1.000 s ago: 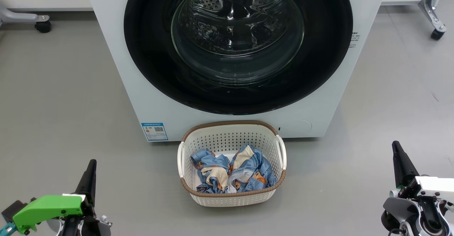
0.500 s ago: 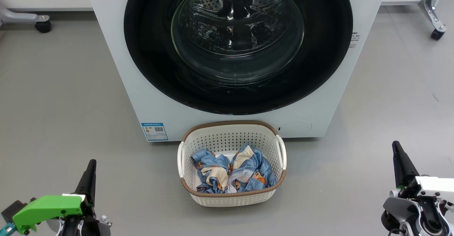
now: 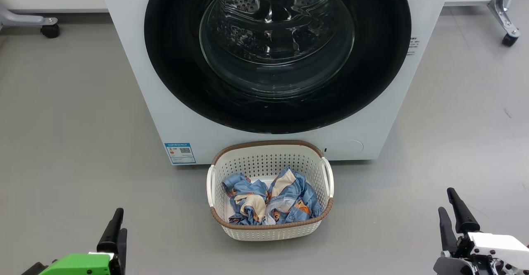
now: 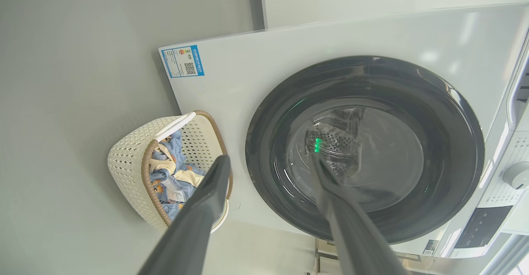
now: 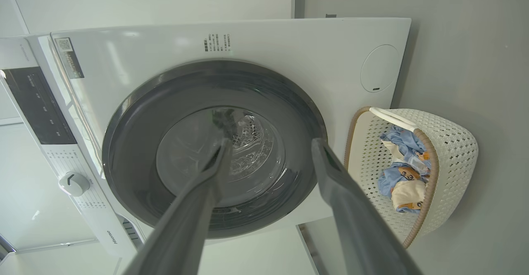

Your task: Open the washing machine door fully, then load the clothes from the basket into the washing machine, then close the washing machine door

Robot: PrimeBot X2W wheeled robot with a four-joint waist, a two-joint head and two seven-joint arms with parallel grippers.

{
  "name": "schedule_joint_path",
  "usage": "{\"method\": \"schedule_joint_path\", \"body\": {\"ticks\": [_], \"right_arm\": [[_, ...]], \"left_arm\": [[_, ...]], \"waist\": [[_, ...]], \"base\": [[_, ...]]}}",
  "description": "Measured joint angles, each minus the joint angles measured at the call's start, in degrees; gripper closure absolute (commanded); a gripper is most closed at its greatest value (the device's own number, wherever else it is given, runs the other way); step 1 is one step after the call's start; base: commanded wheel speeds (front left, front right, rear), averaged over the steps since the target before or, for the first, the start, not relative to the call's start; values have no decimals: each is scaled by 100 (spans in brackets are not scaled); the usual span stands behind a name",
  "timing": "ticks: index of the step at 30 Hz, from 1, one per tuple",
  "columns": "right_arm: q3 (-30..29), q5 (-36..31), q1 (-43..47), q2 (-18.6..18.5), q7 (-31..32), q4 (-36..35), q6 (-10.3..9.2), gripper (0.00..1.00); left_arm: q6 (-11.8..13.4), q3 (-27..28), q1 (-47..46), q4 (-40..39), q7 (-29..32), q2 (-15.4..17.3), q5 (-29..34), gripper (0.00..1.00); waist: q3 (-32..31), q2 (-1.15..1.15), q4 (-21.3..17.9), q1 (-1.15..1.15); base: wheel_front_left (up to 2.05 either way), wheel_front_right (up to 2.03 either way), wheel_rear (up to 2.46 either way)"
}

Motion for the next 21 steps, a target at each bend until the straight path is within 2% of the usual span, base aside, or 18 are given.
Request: {"method": "schedule_joint_path", "body": {"ticks": [10, 21], "right_arm": [[110, -387, 1, -25, -172, -224, 0, 0], [241, -1251, 1, -183, -361, -494, 0, 0]], "left_arm": [[0, -124, 1, -71, -154, 3, 201, 0], [0, -209, 2, -186, -381, 97, 911, 0]], "waist": [[-5, 0, 23, 0], [-4, 0, 35, 0]], "base": [[0, 0, 0], [0, 0, 0]]}}
